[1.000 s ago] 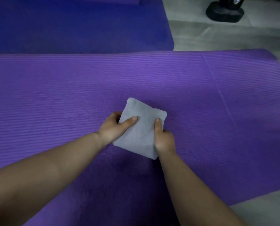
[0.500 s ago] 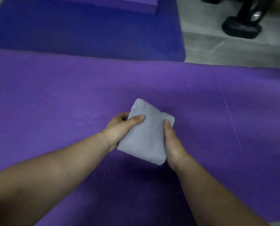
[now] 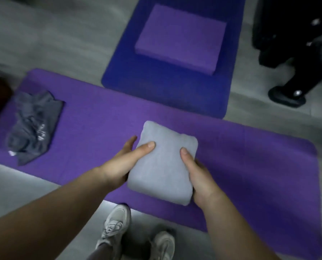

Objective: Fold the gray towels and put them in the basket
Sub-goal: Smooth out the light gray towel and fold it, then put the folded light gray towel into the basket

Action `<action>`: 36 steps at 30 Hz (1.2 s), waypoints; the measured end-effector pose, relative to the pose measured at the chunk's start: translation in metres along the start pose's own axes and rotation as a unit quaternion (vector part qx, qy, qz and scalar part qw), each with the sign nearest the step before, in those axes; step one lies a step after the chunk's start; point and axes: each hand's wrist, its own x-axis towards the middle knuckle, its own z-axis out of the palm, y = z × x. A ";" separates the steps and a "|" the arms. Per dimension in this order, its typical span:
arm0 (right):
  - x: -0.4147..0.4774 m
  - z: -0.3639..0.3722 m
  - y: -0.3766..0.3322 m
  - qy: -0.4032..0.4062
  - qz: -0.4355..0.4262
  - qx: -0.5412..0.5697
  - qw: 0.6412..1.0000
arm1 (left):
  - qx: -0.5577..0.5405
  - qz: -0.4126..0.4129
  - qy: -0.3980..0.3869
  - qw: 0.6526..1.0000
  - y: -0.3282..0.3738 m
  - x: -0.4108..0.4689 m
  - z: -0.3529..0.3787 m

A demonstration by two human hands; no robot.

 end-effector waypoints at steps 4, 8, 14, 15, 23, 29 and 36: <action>-0.083 0.073 -0.063 -0.044 0.002 -0.051 0.998 | -0.067 0.019 0.009 0.998 0.073 -0.125 -0.007; -0.146 0.148 -0.102 -0.176 0.049 -0.089 0.979 | -0.108 0.100 0.125 0.981 0.111 -0.231 -0.027; -0.209 0.270 -0.116 -0.292 0.068 -0.190 0.935 | -0.197 0.185 0.273 0.923 0.131 -0.350 -0.092; -0.218 0.291 -0.113 -0.299 0.059 -0.205 0.930 | -0.210 0.200 0.295 0.910 0.131 -0.366 -0.104; -0.261 0.450 -0.047 -0.410 0.086 -0.296 0.858 | -0.281 0.234 0.405 0.838 0.095 -0.467 -0.229; -0.258 0.565 0.037 -0.405 0.063 -0.391 0.824 | -0.281 0.239 0.405 0.837 0.060 -0.511 -0.357; -0.244 0.660 0.090 -0.372 0.030 -0.340 0.863 | -0.195 0.226 0.342 0.891 0.053 -0.516 -0.491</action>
